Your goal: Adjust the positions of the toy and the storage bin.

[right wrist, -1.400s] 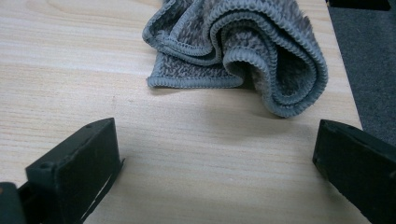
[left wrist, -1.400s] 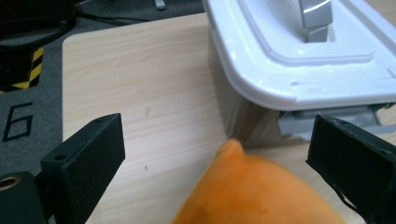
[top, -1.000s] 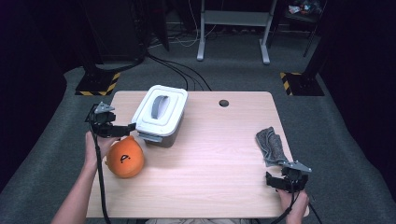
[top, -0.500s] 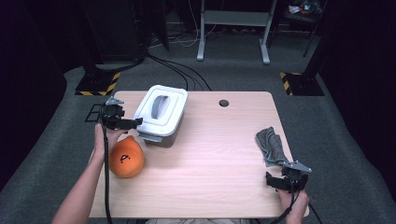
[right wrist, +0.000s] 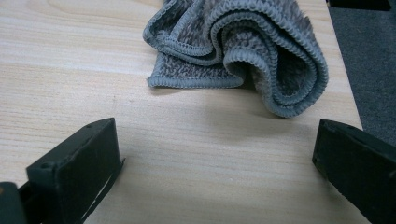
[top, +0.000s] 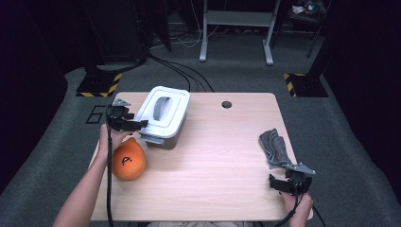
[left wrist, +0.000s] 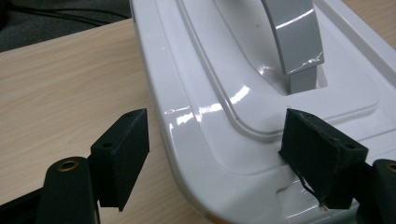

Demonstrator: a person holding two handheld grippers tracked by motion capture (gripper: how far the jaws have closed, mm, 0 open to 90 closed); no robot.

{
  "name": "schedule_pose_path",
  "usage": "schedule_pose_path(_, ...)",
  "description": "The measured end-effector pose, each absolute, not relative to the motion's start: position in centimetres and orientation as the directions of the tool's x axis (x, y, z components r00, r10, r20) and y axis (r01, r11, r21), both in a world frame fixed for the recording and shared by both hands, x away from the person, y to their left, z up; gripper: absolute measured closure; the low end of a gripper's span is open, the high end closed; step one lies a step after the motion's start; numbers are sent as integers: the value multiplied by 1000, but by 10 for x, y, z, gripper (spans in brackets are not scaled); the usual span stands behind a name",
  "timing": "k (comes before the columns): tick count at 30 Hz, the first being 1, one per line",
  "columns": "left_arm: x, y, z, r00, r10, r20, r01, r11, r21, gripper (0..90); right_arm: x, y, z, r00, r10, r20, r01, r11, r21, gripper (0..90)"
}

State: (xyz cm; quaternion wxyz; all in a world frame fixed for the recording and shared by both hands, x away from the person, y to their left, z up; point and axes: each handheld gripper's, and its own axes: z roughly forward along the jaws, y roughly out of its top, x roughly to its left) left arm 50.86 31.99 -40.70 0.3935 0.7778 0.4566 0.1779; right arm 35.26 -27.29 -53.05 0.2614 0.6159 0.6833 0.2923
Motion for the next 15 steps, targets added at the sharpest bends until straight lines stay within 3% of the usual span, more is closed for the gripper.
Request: schedule_pose_path(15, 504, 315, -406, 538, 839, -84, 571, -290, 768, 242, 353, -273, -531, -103, 995, 3, 689, 69, 722, 0)
